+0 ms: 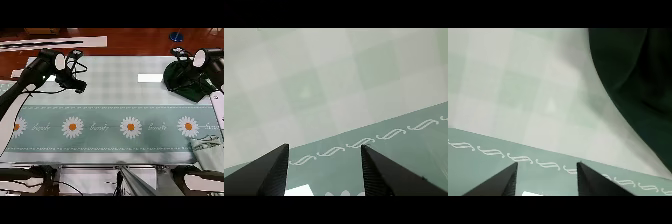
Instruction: Fold the shirts.
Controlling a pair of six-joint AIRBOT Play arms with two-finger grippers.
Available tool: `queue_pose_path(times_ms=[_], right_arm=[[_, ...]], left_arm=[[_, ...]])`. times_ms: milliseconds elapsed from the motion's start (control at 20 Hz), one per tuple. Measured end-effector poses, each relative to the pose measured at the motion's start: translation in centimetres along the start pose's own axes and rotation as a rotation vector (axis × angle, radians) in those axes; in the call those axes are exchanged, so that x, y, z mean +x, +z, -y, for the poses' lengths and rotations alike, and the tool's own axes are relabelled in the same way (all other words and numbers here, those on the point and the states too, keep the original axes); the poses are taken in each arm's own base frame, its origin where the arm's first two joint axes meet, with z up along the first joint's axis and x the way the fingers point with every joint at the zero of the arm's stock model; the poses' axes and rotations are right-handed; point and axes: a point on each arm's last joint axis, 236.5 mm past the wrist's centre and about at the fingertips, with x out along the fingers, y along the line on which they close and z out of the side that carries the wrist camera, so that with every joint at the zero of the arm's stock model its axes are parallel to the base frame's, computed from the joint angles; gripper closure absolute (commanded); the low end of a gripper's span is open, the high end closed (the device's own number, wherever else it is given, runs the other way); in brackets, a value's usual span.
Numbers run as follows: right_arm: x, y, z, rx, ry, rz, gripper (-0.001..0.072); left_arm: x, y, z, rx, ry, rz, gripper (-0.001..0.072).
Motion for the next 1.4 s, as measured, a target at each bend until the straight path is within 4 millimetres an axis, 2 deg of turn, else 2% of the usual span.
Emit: queue_pose_path(times_ms=[950,1150,1400], right_arm=[[0.0,0.1,0.0,0.000,0.000,0.006,0.0289],[-0.1,1.7,0.2,0.002,-0.009,0.073,0.0289],[-0.5,4.9,0.8,-0.011,-0.036,0.208,0.0288]], left_arm=[[0.0,0.0,0.0,0.000,0.000,0.000,0.0181],[0.0,0.0,0.0,0.000,0.000,0.000,0.0181],[0.4,0.8,-0.2,-0.003,0.003,0.028,0.0170]])
